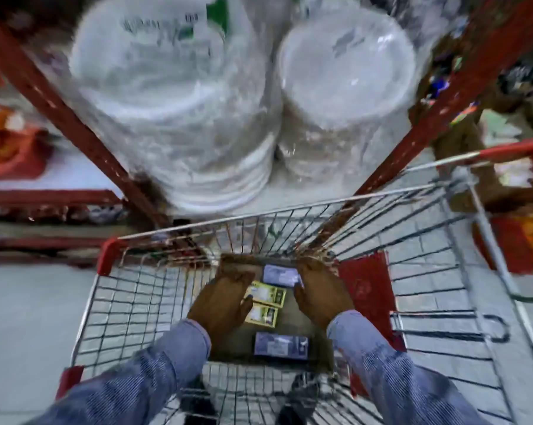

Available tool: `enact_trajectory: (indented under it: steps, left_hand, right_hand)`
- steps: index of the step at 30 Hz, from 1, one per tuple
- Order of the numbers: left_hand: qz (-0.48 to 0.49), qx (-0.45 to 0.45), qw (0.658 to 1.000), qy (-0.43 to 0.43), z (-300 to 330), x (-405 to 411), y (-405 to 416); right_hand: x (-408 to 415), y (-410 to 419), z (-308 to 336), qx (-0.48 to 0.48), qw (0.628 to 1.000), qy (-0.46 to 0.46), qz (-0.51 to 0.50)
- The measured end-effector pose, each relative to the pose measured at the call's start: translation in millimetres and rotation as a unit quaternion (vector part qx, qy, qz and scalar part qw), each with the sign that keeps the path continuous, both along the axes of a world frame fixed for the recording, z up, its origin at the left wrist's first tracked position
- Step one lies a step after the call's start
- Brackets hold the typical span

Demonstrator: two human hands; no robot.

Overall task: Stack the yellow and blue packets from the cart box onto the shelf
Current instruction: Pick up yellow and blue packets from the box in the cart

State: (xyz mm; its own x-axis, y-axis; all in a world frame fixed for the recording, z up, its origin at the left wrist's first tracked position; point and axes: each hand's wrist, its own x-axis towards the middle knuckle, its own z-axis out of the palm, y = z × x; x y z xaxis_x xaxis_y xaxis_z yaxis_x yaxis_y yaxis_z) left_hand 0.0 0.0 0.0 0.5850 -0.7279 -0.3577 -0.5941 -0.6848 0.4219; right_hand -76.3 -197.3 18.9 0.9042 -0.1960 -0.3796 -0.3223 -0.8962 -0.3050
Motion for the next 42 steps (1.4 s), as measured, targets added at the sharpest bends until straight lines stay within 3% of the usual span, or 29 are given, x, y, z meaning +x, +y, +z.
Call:
enact_trajectory:
  steps: [4,9,13,18,22,28,31,36,42]
  left_hand:
    - [0.01,0.042,0.999,0.027,-63.6,10.6,-15.5]
    - [-0.029,0.092,0.995,0.034,-133.4,24.5,-25.8]
    - [-0.031,0.076,0.992,0.092,-155.7,39.6,-28.5]
    - [-0.107,0.049,0.977,0.177,-151.6,59.7,-27.6]
    - [-0.18,0.13,0.967,0.126,-159.8,66.0,-32.2]
    - [-0.222,0.129,0.966,0.045,-164.2,65.6,-31.3]
    - [-0.234,0.103,0.967,0.009,-146.2,65.5,-23.3]
    - [-0.201,0.062,0.977,-0.024,-71.0,67.3,2.6]
    - [-0.151,-0.035,0.982,-0.108,104.7,66.7,30.1]
  right_hand:
    - [12.0,-5.7,-65.8,-0.037,0.998,0.053,0.028]
    - [18.3,-6.6,-133.8,-0.012,0.997,0.076,0.022]
    - [14.1,-6.0,-169.3,-0.06,0.995,0.055,0.064]
    - [8.2,-7.3,-193.3,-0.102,0.989,0.05,0.094]
    - [8.0,-7.7,-198.3,-0.116,0.99,0.034,0.071]
    - [12.9,-8.9,-197.4,-0.106,0.99,0.074,0.06]
    - [15.5,-10.4,-179.8,-0.078,0.991,0.104,0.036]
    - [12.8,-11.7,-107.1,-0.018,0.998,0.052,-0.007]
    - [28.4,-10.9,52.4,0.056,0.995,-0.071,-0.033]
